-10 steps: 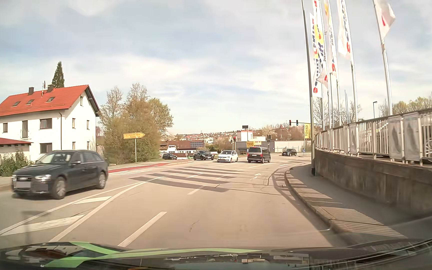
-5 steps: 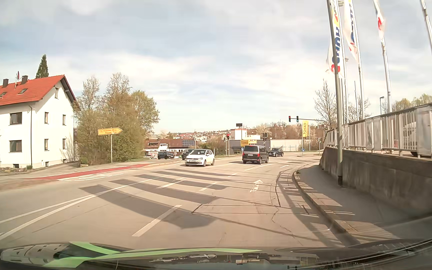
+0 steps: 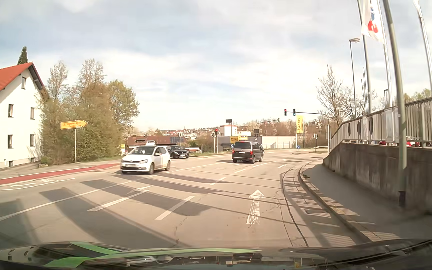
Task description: Follow the waypoints while adhering to traffic rules and regulations
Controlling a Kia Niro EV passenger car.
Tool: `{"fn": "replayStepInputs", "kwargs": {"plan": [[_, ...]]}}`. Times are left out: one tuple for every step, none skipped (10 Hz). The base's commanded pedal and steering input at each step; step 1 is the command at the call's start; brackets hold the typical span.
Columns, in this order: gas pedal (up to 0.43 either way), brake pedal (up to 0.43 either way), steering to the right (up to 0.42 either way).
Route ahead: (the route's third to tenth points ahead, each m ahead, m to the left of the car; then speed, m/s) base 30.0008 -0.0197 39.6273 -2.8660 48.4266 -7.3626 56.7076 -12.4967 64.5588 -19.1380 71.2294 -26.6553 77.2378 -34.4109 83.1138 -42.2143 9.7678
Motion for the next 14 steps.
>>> {"fn": "replayStepInputs", "kwargs": {"plan": [[0.000,0.000,0.049],[0.000,0.000,0.049],[0.000,0.000,0.049],[0.000,0.000,0.049],[0.000,0.000,0.049],[0.000,0.000,0.049],[0.000,0.000,0.049],[0.000,0.000,0.049],[0.000,0.000,0.049],[0.000,0.000,0.050],[0.000,0.000,0.050],[0.000,0.000,0.051],[0.008,0.000,0.052],[0.008,0.000,0.055]]}}
